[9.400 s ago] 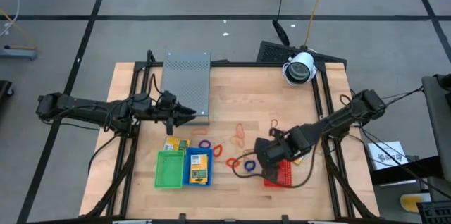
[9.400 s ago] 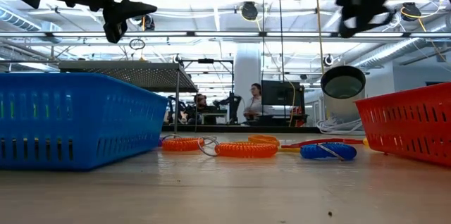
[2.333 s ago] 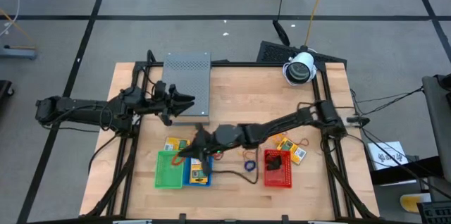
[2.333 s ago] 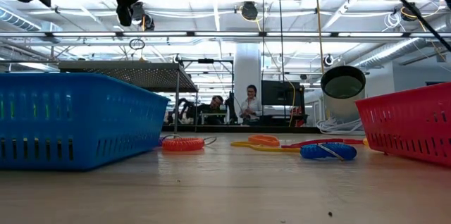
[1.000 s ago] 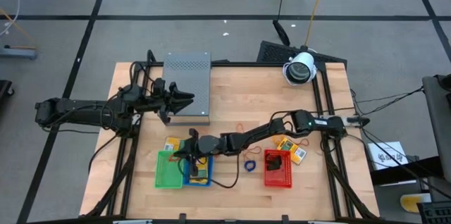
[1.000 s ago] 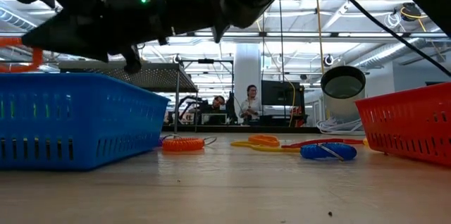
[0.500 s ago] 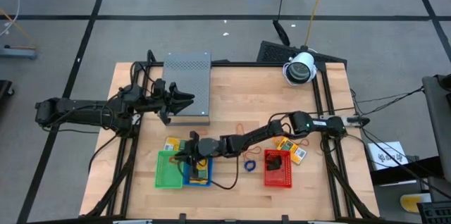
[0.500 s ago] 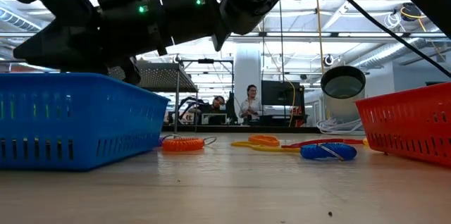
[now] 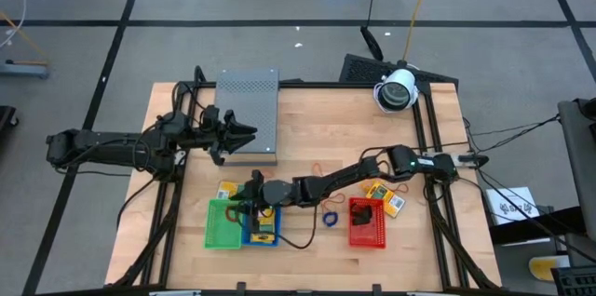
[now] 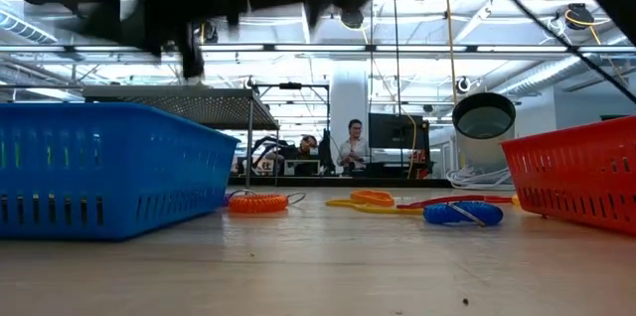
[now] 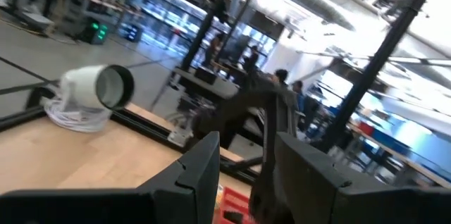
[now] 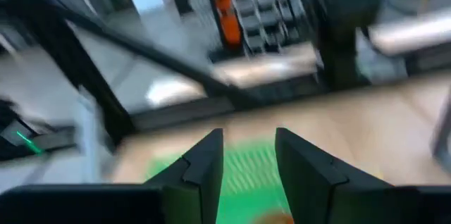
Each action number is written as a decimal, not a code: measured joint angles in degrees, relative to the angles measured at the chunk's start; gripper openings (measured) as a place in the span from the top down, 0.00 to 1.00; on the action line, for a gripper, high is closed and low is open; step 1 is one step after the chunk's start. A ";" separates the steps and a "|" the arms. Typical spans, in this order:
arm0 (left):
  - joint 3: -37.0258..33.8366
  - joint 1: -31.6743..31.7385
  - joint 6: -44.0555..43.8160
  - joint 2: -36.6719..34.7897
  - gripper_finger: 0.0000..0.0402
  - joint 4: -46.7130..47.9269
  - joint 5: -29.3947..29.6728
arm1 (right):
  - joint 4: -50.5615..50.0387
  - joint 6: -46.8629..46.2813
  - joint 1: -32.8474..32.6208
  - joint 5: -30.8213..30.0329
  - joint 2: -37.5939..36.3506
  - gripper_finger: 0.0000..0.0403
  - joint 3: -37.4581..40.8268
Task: Pick & Place Office Desk Supplies
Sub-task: Put the orange rubber band into the red bin
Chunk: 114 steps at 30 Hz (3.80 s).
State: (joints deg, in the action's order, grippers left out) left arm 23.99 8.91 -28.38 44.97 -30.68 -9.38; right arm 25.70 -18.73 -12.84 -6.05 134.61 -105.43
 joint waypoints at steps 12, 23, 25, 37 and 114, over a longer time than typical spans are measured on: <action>5.20 0.01 6.71 0.02 0.64 13.26 -7.64 | -26.96 8.33 -4.17 -7.07 -17.90 0.71 -0.06; 24.74 0.94 26.75 1.36 0.64 37.03 -4.58 | -29.27 -1.11 -8.87 -28.66 -31.30 0.71 9.66; 27.70 1.36 27.59 2.87 0.64 39.26 -4.62 | -28.99 -1.13 -10.21 -34.89 -35.26 0.71 12.62; 49.60 -2.69 30.92 24.81 0.64 59.56 -5.75 | -27.14 0.34 -18.13 -62.65 -60.44 0.71 35.35; 101.58 -10.60 -24.15 82.71 0.83 91.22 5.21 | -22.83 13.89 -18.41 -68.62 -90.79 0.71 59.94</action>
State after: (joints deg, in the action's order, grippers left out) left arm 125.57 -1.68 -52.53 127.68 60.53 -4.17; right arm 2.87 -4.84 -31.24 -74.67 43.82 -45.50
